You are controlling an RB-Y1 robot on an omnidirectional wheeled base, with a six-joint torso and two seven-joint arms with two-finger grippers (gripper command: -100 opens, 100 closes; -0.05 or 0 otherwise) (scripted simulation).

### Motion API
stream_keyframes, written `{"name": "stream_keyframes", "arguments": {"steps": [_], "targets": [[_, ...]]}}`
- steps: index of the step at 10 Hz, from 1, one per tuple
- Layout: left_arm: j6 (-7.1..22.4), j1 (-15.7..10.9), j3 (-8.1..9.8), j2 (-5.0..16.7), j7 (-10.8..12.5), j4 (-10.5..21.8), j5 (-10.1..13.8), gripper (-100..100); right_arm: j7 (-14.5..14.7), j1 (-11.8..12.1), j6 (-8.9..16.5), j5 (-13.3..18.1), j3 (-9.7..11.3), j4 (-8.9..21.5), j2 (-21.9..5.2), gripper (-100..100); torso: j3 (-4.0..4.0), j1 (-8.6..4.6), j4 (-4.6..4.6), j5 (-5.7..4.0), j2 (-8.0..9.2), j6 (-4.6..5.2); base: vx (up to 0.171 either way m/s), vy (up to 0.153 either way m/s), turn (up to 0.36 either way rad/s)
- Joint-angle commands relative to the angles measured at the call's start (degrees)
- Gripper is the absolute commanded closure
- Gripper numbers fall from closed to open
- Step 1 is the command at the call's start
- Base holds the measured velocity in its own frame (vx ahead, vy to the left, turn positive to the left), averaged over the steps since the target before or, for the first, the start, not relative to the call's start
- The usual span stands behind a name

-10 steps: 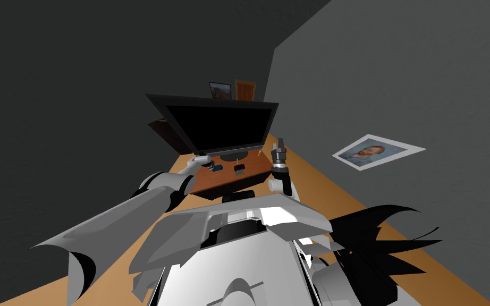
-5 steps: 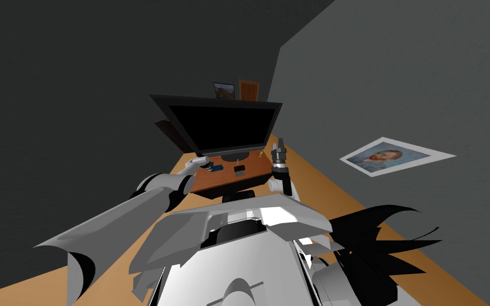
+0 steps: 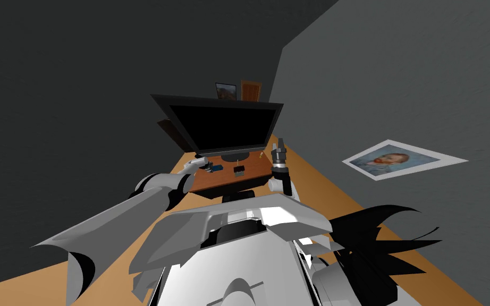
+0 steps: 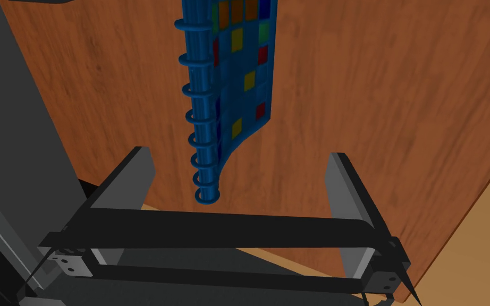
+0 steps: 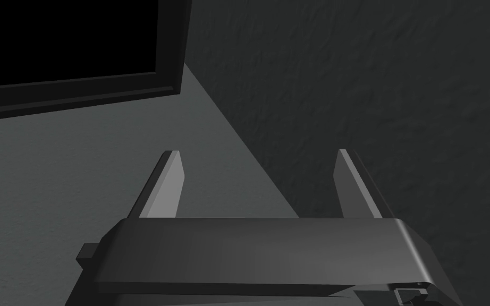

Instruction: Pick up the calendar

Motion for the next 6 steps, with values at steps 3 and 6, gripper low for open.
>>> {"name": "stream_keyframes", "arguments": {"steps": [3, 6], "targets": [[0.48, 0.93, 0.60, 0.19, -0.82, -1.30, -0.18, -100, 0.00, -0.01, 0.00, 0.00, 0.00, 0.00, 0.00, 0, 0.06, 0.12, 0.02, 0.02, 0.11, 0.04, 0.005, -0.036, 0.006], [0.45, 0.90, 0.60, 0.19, -0.84, -1.24, -0.17, -100, 0.00, -0.01, 0.00, 0.00, 0.00, 0.00, -0.01, 0, 0.07, 0.29, 0.03, 0.06, 0.13, 0.01, -0.002, 0.003, -0.008]]}}
